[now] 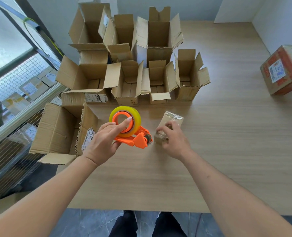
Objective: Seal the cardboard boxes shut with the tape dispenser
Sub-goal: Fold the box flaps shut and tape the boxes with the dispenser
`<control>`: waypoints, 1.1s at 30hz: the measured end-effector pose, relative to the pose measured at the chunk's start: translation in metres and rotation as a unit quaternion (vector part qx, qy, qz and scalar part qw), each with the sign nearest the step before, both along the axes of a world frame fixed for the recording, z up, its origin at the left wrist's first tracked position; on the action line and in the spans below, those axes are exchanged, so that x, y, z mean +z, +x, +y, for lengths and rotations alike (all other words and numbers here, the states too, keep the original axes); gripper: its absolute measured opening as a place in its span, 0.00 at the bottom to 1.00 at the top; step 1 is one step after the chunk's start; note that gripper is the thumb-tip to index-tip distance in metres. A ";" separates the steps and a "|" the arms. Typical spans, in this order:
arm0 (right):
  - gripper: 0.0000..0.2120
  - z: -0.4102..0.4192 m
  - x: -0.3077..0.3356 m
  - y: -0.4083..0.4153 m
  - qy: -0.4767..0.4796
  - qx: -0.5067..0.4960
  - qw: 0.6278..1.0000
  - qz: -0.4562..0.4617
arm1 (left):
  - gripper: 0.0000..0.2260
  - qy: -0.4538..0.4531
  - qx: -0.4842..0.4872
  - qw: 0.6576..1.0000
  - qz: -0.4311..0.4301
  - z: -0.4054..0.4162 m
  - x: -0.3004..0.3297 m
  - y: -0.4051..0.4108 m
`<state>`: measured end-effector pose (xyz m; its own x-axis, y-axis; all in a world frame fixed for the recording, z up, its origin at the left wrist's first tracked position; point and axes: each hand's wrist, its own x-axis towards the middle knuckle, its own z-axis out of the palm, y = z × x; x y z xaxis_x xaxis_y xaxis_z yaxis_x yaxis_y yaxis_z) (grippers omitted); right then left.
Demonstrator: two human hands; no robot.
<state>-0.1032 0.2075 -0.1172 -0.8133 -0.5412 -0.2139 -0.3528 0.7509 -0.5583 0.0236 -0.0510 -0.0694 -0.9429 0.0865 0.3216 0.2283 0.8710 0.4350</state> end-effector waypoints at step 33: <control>0.03 0.004 0.022 0.018 -0.230 -0.119 0.960 -0.107 | 0.39 -0.046 -0.087 0.992 -0.085 0.010 -0.011 -0.016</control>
<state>-0.0854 0.2114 -0.0948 -0.8896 -0.4225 -0.1734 -0.0417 0.4532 -0.8904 0.0080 -0.0409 -0.0801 -0.9511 0.2736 0.1432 0.3085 0.8628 0.4005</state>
